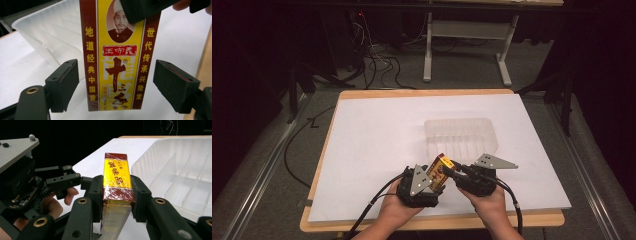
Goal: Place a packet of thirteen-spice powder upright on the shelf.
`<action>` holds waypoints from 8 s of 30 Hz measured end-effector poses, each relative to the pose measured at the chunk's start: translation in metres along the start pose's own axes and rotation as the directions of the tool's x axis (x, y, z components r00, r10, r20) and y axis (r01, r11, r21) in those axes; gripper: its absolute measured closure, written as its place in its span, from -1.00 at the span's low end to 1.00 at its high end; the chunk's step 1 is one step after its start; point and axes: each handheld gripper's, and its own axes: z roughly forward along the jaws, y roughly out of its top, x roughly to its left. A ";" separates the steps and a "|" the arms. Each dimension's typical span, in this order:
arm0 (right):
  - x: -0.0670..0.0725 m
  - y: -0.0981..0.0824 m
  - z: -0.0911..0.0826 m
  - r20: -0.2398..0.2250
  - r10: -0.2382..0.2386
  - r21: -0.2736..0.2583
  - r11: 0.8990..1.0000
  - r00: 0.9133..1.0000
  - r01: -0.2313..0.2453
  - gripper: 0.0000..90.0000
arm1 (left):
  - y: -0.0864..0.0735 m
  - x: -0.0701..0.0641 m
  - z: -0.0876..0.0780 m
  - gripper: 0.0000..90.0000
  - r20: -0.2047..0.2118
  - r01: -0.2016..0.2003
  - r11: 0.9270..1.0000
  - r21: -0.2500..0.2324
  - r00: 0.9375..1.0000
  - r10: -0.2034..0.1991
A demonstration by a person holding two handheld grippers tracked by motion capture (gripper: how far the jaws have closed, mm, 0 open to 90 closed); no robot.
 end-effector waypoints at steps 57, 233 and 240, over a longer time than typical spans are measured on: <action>-0.054 0.015 -0.067 0.285 0.039 -0.127 0.992 0.958 -0.003 0.51 | -0.011 0.083 -0.042 -0.46 -0.168 0.167 0.983 -0.074 0.970 -0.178; -0.079 -0.047 -0.071 0.412 -0.032 0.008 0.999 0.911 0.032 -0.65 | -0.038 0.076 -0.043 -0.61 -0.096 0.140 0.990 0.026 0.986 -0.137; -0.086 -0.046 -0.063 0.404 -0.042 0.009 0.999 0.914 0.042 -0.66 | -0.036 0.062 -0.041 -0.61 -0.093 0.105 0.994 0.031 0.990 -0.102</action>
